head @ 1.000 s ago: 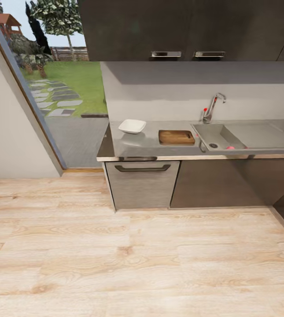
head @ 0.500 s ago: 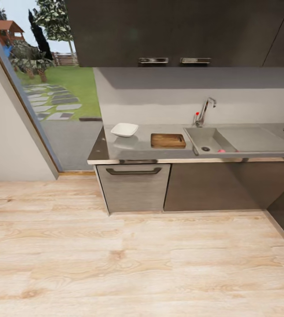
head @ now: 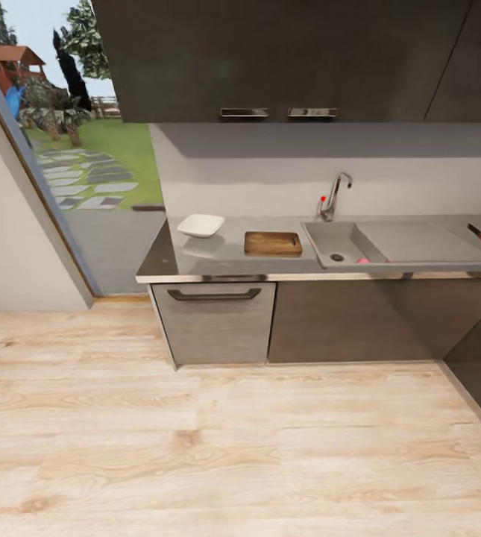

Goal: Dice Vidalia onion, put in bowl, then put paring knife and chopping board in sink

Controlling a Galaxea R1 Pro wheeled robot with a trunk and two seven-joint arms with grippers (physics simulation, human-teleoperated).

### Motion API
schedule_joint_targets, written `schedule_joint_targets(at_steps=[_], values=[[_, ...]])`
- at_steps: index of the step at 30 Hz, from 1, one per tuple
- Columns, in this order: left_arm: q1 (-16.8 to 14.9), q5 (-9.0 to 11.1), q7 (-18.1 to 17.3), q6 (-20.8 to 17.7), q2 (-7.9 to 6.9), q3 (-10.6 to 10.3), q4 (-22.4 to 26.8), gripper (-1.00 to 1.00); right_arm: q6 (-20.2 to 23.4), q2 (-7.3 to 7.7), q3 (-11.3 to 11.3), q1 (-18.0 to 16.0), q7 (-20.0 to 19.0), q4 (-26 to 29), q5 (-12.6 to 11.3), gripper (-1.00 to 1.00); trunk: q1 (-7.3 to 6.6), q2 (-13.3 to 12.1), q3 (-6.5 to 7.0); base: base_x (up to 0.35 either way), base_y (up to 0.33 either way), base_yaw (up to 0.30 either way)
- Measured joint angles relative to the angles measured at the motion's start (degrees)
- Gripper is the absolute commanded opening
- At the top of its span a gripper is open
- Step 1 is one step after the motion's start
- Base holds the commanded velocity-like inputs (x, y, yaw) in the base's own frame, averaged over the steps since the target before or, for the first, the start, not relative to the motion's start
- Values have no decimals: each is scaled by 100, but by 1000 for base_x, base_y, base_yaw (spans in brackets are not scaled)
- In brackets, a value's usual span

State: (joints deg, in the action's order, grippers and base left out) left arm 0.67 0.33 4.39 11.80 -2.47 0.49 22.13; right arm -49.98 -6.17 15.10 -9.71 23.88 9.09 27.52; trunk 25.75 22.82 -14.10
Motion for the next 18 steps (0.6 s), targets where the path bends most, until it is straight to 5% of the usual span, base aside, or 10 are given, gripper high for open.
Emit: schedule_joint_targets(at_steps=[18], values=[[0,2,0,0,0,0,0,100,4,-1,0,0,0,0,0,100,0,0,164,0,-157,0]])
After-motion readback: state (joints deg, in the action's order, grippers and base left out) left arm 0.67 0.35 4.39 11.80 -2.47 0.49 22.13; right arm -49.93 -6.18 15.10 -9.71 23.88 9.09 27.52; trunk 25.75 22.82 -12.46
